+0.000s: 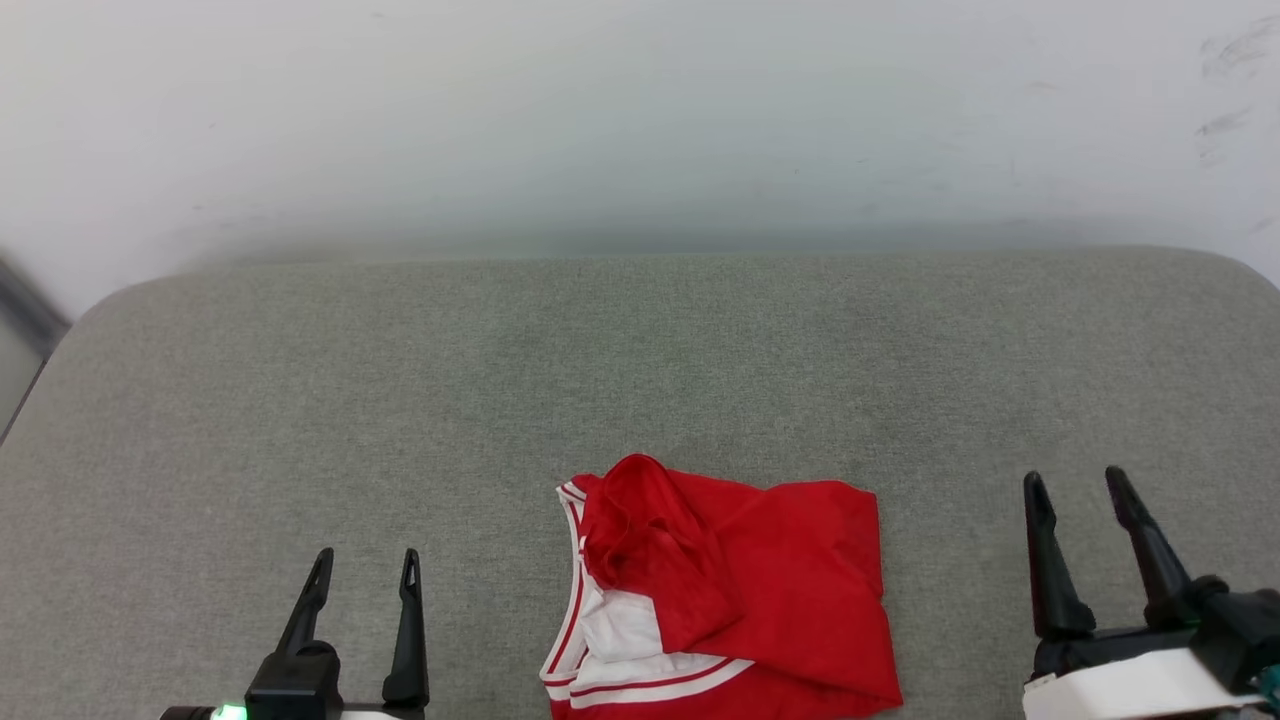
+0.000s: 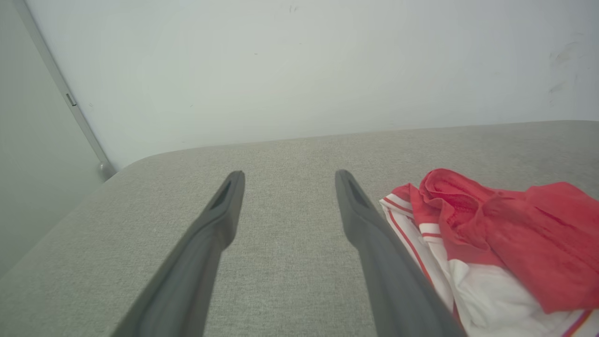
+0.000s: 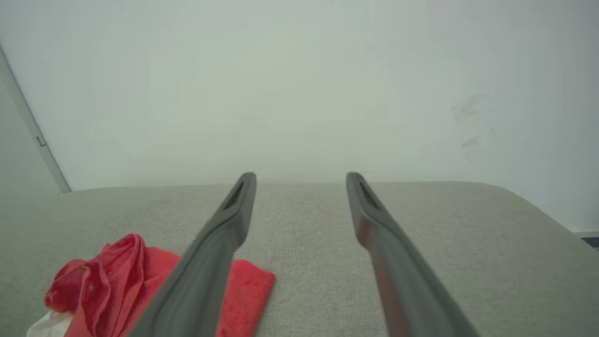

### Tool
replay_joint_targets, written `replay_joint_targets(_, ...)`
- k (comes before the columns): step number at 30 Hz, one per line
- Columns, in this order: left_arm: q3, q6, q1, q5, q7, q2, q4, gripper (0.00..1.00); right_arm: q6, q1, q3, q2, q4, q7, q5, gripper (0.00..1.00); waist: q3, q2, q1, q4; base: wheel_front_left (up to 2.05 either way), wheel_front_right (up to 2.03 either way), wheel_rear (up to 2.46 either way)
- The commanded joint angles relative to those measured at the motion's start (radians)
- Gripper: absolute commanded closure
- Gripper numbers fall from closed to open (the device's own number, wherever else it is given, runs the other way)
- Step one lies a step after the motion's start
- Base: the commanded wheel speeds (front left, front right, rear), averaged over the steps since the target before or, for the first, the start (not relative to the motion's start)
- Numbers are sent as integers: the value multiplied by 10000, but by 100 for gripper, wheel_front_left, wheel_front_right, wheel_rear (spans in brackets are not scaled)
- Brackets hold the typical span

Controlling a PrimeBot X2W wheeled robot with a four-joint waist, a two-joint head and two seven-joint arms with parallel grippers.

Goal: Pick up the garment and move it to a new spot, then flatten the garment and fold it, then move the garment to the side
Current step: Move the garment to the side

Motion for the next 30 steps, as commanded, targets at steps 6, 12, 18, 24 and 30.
replay_joint_targets(6,81,-47,13,4,-20,-30,-37,0,-4,-1522,-294,-526,-673,-26,-68,0,19,0,1,-22,0,0,0)
replay_joint_targets(12,35,-126,-122,19,-20,-65,22,0,-4,-3412,585,-1786,-404,1009,209,0,87,0,1,120,0,0,0)
replay_joint_targets(18,47,-173,-186,16,-20,-95,1,0,-4,-4541,2370,-3259,256,5355,2509,0,297,0,1,277,0,0,0)
replay_joint_targets(24,32,-227,-411,10,-20,-135,-21,0,-4,-4572,3246,-4129,936,9263,5500,0,689,0,1,424,0,0,0)
replay_joint_targets(30,-73,-323,-804,4,-20,-164,-56,0,-4,-4273,3416,-4177,1674,11202,7199,0,1327,0,1,660,0,0,0)
